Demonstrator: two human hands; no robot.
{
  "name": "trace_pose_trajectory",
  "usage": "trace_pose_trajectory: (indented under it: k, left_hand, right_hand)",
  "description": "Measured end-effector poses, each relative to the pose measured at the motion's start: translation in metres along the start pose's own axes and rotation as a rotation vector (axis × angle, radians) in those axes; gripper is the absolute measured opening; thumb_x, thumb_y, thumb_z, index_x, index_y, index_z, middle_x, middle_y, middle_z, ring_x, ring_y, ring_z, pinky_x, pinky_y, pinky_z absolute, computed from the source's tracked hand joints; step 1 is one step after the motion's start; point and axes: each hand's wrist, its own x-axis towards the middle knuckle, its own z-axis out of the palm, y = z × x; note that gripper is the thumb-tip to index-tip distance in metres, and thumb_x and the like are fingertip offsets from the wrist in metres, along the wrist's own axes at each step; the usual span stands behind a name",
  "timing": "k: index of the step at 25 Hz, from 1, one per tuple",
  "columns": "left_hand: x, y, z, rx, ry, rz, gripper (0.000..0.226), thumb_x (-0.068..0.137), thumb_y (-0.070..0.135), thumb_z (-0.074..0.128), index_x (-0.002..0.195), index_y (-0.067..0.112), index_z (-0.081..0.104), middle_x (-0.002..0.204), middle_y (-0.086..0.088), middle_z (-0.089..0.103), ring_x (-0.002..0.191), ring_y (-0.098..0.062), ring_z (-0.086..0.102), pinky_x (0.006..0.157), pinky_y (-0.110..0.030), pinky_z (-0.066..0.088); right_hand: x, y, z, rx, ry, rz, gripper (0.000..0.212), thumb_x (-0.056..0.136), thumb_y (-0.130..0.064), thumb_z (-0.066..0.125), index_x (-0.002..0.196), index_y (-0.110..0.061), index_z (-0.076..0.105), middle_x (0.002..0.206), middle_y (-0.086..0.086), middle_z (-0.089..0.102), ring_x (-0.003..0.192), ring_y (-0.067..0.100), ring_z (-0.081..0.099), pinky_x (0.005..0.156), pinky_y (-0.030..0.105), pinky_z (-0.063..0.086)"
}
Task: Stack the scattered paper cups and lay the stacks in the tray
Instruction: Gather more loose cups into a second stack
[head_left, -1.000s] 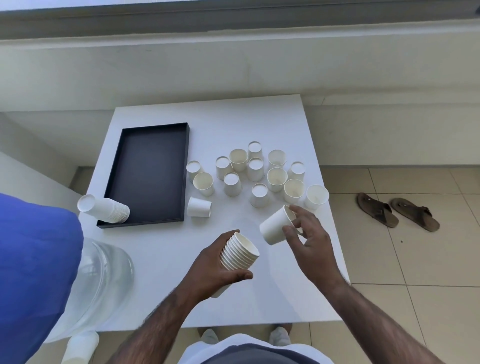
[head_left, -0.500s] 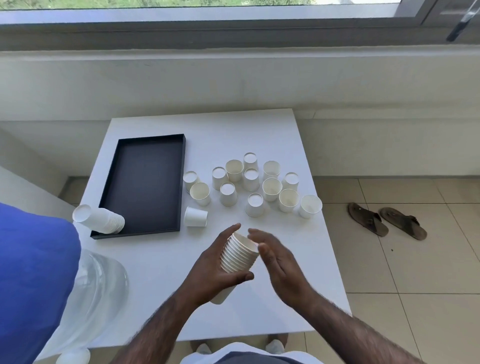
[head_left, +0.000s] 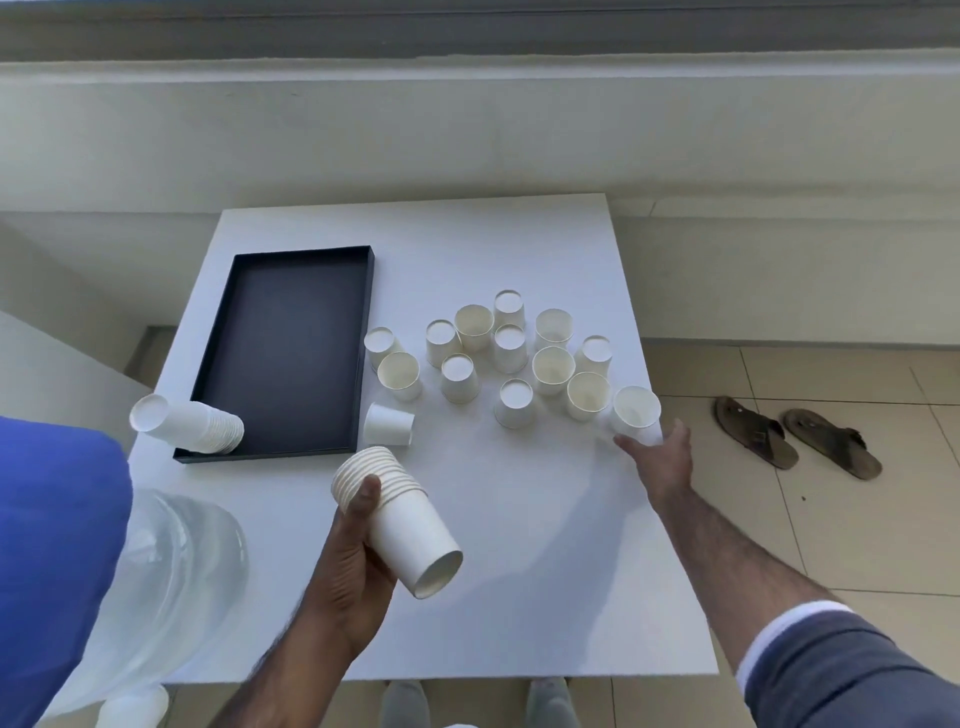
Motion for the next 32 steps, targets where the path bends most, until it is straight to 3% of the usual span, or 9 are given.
trace_pose_trajectory:
  k: [5, 9, 14, 19, 22, 24, 27, 29, 32]
  left_hand:
    - [0.003, -0.001, -0.001, -0.047, 0.049, 0.01, 0.048, 0.083, 0.049, 0.061, 0.12, 0.019, 0.066, 0.1, -0.006, 0.077, 0.09, -0.02, 0.073, 0.088, -0.045, 0.053]
    - [0.005, -0.001, 0.0, -0.021, 0.04, -0.008, 0.055, 0.085, 0.047, 0.062, 0.131, 0.018, 0.063, 0.113, -0.01, 0.073, 0.099, -0.023, 0.071, 0.09, -0.044, 0.055]
    - [0.007, 0.004, 0.002, 0.015, -0.009, -0.003, 0.056, 0.087, 0.045, 0.062, 0.136, 0.017, 0.061, 0.112, -0.01, 0.073, 0.097, -0.022, 0.072, 0.094, -0.045, 0.053]
    - [0.011, 0.003, 0.001, 0.017, -0.002, 0.031, 0.054, 0.086, 0.045, 0.061, 0.134, 0.021, 0.062, 0.106, -0.004, 0.075, 0.095, -0.019, 0.073, 0.091, -0.044, 0.055]
    - [0.012, 0.003, 0.001, 0.027, -0.026, 0.045, 0.054, 0.089, 0.045, 0.066, 0.138, 0.021, 0.06, 0.112, -0.005, 0.072, 0.097, -0.019, 0.072, 0.084, -0.038, 0.062]
    - [0.014, 0.006, 0.004, 0.041, -0.048, 0.079, 0.063, 0.085, 0.046, 0.077, 0.139, 0.02, 0.059, 0.113, -0.005, 0.071, 0.098, -0.018, 0.072, 0.081, -0.035, 0.063]
    - [0.018, 0.016, 0.009, 0.066, -0.085, 0.152, 0.089, 0.059, 0.053, 0.095, 0.134, 0.019, 0.062, 0.112, -0.005, 0.071, 0.101, -0.019, 0.07, 0.082, -0.033, 0.062]
    - [0.022, 0.018, 0.015, 0.065, -0.096, 0.207, 0.085, 0.062, 0.047, 0.095, 0.133, 0.017, 0.061, 0.117, -0.008, 0.069, 0.104, -0.02, 0.068, 0.082, -0.032, 0.061]
    - [0.024, 0.016, 0.026, 0.06, -0.117, 0.249, 0.069, 0.075, 0.033, 0.084, 0.136, 0.016, 0.056, 0.12, -0.007, 0.068, 0.104, -0.018, 0.068, 0.082, -0.031, 0.06]
  right_hand:
    - [0.022, -0.004, 0.019, -0.09, 0.031, -0.128, 0.085, 0.046, -0.055, 0.088, 0.118, -0.026, 0.054, 0.118, 0.0, 0.066, 0.117, 0.032, 0.06, 0.095, 0.051, 0.054]
    - [0.016, -0.009, 0.018, -0.007, 0.019, -0.149, 0.081, 0.048, -0.058, 0.081, 0.119, -0.033, 0.053, 0.118, -0.006, 0.065, 0.119, 0.03, 0.058, 0.102, 0.053, 0.049]
    - [0.008, -0.012, 0.015, -0.001, -0.019, -0.174, 0.092, 0.058, -0.048, 0.09, 0.137, -0.038, 0.043, 0.125, -0.003, 0.059, 0.125, 0.027, 0.052, 0.111, 0.052, 0.04]
    - [0.002, -0.013, 0.011, 0.034, -0.01, -0.136, 0.082, 0.05, -0.061, 0.079, 0.121, -0.033, 0.049, 0.113, -0.003, 0.063, 0.114, 0.03, 0.06, 0.102, 0.052, 0.049]
    - [-0.033, -0.013, -0.012, 0.166, -0.023, -0.132, 0.077, 0.055, -0.053, 0.08, 0.12, -0.027, 0.048, 0.117, 0.006, 0.064, 0.105, 0.027, 0.064, 0.089, 0.046, 0.057]
    - [-0.078, -0.012, -0.028, 0.199, -0.139, -0.198, 0.071, 0.063, -0.041, 0.08, 0.124, -0.023, 0.047, 0.116, 0.008, 0.064, 0.096, 0.018, 0.064, 0.077, 0.033, 0.055]
    - [-0.163, -0.007, -0.04, 0.045, -0.422, -0.345, 0.065, 0.067, -0.037, 0.08, 0.124, -0.028, 0.05, 0.113, -0.004, 0.063, 0.094, 0.007, 0.062, 0.071, 0.022, 0.052]
    - [-0.212, -0.008, -0.037, -0.047, -0.556, -0.436, 0.062, 0.066, -0.04, 0.081, 0.12, -0.036, 0.051, 0.112, -0.012, 0.063, 0.095, 0.005, 0.063, 0.07, 0.023, 0.055]
    - [-0.254, -0.027, -0.023, -0.087, -0.621, -0.545, 0.058, 0.069, -0.04, 0.08, 0.119, -0.043, 0.051, 0.112, -0.017, 0.061, 0.099, 0.006, 0.062, 0.076, 0.03, 0.057]
